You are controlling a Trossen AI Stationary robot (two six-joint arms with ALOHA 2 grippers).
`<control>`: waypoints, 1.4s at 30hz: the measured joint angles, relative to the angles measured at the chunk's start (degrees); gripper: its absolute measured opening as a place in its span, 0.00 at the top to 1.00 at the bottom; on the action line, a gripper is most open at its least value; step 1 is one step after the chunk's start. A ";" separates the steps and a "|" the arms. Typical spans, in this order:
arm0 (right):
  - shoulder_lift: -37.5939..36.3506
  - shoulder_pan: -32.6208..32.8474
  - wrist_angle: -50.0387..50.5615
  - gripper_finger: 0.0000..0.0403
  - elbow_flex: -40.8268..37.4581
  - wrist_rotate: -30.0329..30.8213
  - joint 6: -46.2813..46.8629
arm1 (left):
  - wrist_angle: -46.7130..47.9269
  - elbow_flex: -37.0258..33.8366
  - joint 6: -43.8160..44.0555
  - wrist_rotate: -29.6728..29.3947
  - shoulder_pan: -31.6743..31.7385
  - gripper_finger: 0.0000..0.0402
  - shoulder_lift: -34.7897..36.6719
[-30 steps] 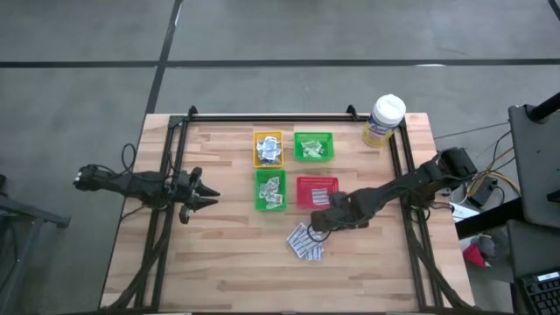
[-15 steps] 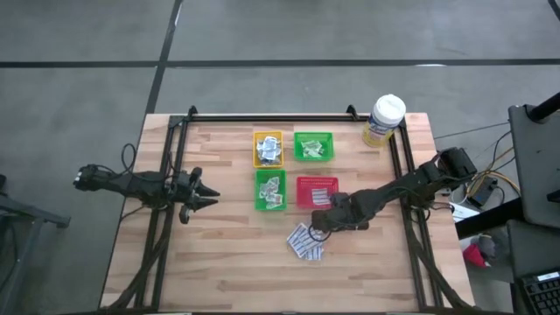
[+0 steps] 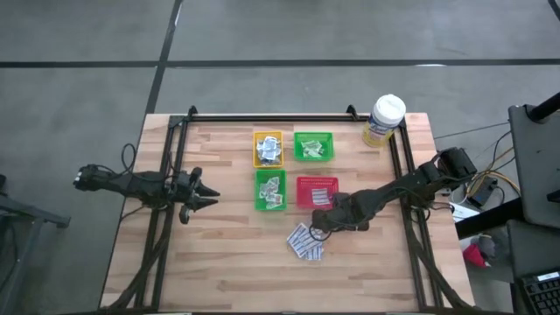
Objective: Pick & Place First Aid Supplies
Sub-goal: Put the blue bandage pack into the red bin
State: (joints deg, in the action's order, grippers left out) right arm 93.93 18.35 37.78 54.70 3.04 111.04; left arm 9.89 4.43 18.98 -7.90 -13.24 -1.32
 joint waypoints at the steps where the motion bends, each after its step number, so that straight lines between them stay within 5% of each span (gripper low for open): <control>1: 0.00 0.00 -0.03 0.42 0.00 -0.01 0.02 | 0.00 0.00 -0.07 0.00 -0.01 0.71 0.00; 26: 0.04 0.00 -1.87 0.45 -1.38 -0.08 2.45 | -0.02 0.00 -1.06 -0.02 0.00 0.71 -0.01; 42: 0.04 0.09 -4.20 0.44 -0.57 -0.01 -4.97 | -0.02 0.00 -1.16 -0.02 0.00 0.71 -0.02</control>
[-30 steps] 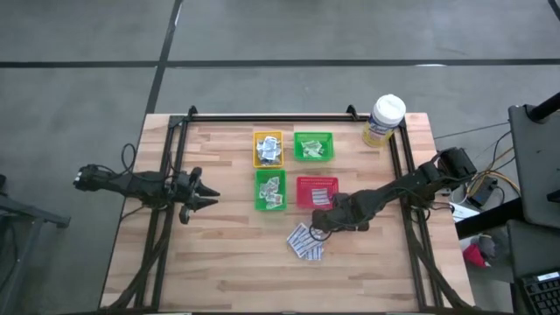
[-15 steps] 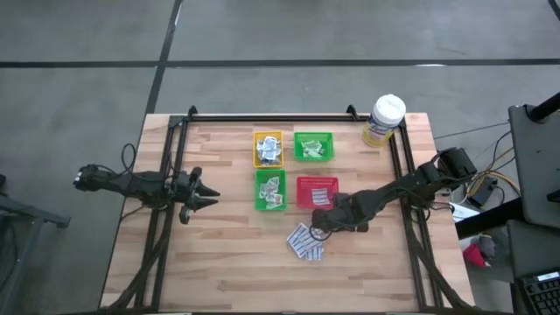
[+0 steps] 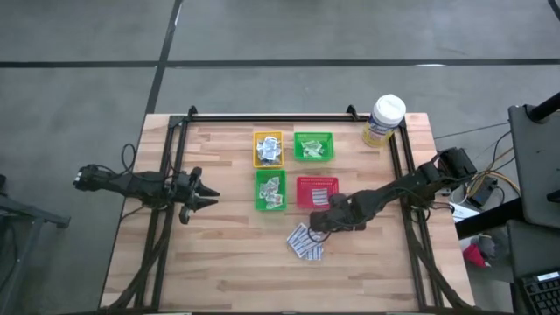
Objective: Pick & Place First Aid Supplies
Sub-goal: Put the blue bandage pack into the red bin
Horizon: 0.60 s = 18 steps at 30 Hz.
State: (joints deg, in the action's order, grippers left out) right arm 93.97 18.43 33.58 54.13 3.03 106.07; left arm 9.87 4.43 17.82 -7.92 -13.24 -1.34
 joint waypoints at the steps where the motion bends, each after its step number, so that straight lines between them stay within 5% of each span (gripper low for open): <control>1: 0.00 0.00 0.02 0.44 0.26 0.02 -0.11 | 0.00 0.00 0.00 0.00 0.00 0.71 0.01; 9: 0.85 -0.09 7.54 0.44 4.11 -0.33 3.40 | 0.00 0.00 -0.07 0.00 0.01 0.71 0.02; 18: 10.25 -1.21 18.42 0.44 14.67 -2.73 1.93 | 0.00 -0.02 -0.11 0.00 -0.01 0.71 0.02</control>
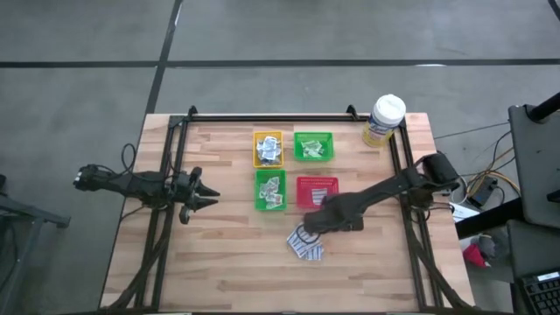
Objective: Pick & Place First Aid Supplies
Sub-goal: Put the blue bandage pack into the red bin
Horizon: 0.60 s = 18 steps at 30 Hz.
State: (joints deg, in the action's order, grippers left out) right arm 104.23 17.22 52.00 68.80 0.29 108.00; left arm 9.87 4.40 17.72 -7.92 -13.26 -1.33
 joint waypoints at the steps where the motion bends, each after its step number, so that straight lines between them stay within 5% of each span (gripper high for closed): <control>1: 0.92 -0.23 1.72 0.44 0.83 -0.19 0.00 | 0.00 0.00 0.00 0.00 0.00 0.71 -0.02; 18: 2.44 -0.75 3.33 0.44 0.40 -2.05 1.68 | 0.02 -0.02 0.11 1.40 0.00 0.71 -0.02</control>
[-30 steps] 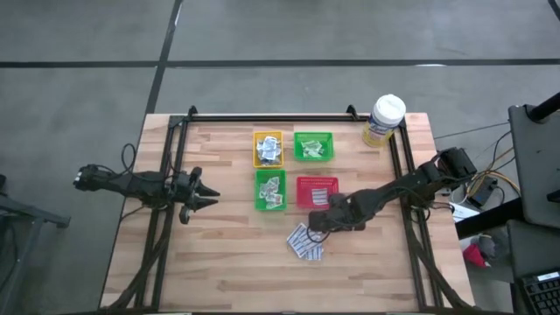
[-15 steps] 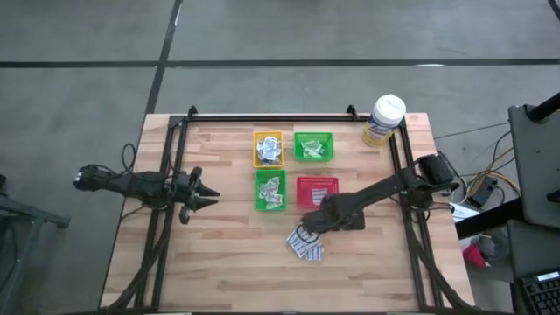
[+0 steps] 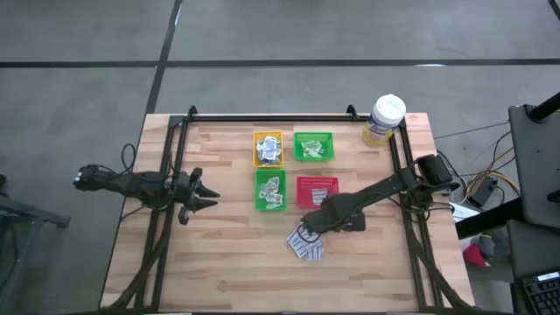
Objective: Pick & Place First Aid Supplies
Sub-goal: Put the blue bandage pack into the red bin
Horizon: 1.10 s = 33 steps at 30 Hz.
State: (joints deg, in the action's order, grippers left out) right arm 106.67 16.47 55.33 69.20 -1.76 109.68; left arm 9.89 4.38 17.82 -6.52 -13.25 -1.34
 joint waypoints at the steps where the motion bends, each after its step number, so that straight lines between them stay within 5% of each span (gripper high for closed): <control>1: 0.00 -0.02 -0.65 0.44 -0.30 0.04 0.45 | 0.00 0.00 0.00 0.00 0.01 0.71 0.01; 17: 0.14 0.03 -5.21 0.44 -5.05 -3.16 2.43 | -0.02 0.00 0.07 -0.02 0.02 0.71 0.00; 33: -2.95 4.93 10.12 0.44 -4.13 -11.89 -1.34 | -0.04 0.00 0.22 -0.12 0.00 0.71 0.02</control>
State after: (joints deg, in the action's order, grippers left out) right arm 103.72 21.40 65.45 65.06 -13.65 108.35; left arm 9.85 4.38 18.04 -6.65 -13.26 -1.33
